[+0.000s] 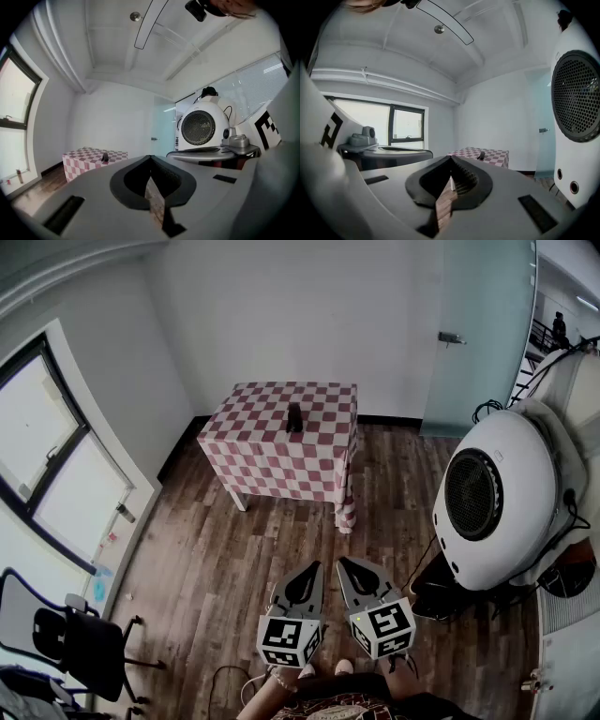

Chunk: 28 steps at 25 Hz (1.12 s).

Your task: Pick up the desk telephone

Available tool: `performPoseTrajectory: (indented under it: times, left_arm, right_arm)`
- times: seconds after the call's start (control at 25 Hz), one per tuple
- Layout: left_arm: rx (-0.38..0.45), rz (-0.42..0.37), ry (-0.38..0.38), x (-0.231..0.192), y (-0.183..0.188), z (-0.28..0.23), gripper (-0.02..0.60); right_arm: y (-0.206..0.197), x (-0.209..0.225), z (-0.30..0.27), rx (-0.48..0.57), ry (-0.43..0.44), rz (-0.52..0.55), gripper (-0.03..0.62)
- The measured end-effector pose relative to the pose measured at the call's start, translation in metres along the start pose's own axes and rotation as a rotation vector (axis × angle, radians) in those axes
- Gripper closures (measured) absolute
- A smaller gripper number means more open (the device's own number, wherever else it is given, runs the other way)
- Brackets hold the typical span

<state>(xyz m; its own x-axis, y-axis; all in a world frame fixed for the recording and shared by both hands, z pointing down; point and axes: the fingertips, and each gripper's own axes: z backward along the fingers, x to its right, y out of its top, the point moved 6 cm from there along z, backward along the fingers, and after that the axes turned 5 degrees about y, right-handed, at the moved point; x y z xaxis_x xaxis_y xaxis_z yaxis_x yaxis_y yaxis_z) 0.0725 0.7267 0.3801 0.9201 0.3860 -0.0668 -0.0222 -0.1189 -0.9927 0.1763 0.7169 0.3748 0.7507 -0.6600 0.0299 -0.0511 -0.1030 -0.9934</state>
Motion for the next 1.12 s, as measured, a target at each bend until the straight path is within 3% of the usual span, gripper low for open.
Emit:
performPoseTrajectory:
  times: [0.64,1.12]
  left_arm:
    - [-0.029,-0.006,0.008,0.028,-0.010,-0.015,0.574]
    - [-0.053,0.047,0.046,0.027,-0.019,-0.023,0.574]
  right_arm:
    - [-0.007,0.021,0.014,-0.007,0.031,0.007,0.577]
    - [-0.016,0.029,0.007,-0.059,0.085,0.036,0.577]
